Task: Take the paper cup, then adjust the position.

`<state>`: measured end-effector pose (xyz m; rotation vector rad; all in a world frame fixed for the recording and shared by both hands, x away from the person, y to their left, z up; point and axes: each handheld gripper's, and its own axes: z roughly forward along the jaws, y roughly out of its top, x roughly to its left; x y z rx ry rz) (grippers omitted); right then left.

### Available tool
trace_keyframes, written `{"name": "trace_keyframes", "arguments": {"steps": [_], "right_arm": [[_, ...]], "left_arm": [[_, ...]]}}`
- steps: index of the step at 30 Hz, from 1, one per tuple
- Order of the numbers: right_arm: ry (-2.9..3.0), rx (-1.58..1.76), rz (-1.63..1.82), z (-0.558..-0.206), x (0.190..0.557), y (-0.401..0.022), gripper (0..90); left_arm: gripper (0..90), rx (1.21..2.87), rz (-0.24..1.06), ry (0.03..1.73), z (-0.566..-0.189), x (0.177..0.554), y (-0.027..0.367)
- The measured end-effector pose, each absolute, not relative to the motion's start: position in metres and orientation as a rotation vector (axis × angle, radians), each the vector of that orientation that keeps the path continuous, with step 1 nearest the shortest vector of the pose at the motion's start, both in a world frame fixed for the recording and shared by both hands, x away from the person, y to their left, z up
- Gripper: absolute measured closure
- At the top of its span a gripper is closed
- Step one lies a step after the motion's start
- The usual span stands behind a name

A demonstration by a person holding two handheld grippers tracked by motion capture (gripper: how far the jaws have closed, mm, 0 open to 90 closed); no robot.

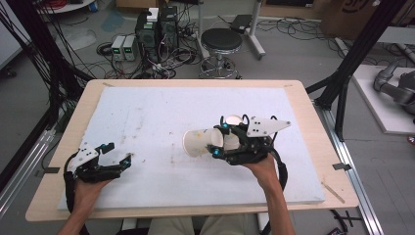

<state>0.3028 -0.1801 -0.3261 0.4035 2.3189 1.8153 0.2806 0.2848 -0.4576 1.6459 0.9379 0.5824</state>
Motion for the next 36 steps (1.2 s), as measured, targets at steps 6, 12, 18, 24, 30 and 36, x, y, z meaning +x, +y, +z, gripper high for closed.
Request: {"name": "trace_keyframes", "arguments": {"steps": [6,12,18,24,30,36], "right_arm": [[2.332,0.406,1.804,-0.3299,0.3042,-0.1774,37.2],[2.342,0.411,1.805,-0.3312,0.3045,-0.1768,37.2],[2.345,0.410,1.805,-0.3322,0.3053,-0.1764,37.2],[2.343,0.416,1.803,-0.3324,0.3060,-0.1780,37.2],[2.345,0.414,1.797,-0.3333,0.3067,-0.1773,37.2],[2.350,0.411,1.800,-0.3331,0.3074,-0.1774,37.2]], "left_arm": [[13.6,1.648,0.590,0.931,-0.4575,0.2799,0.2841],[13.6,1.652,0.589,0.933,-0.4575,0.2802,0.2838],[13.6,1.653,0.589,0.932,-0.4575,0.2801,0.2841],[13.2,1.650,0.583,0.928,-0.4575,0.2802,0.2847],[13.1,1.654,0.585,0.921,-0.4574,0.2800,0.2843],[11.3,1.648,0.569,0.910,-0.4571,0.2803,0.2856]]}}
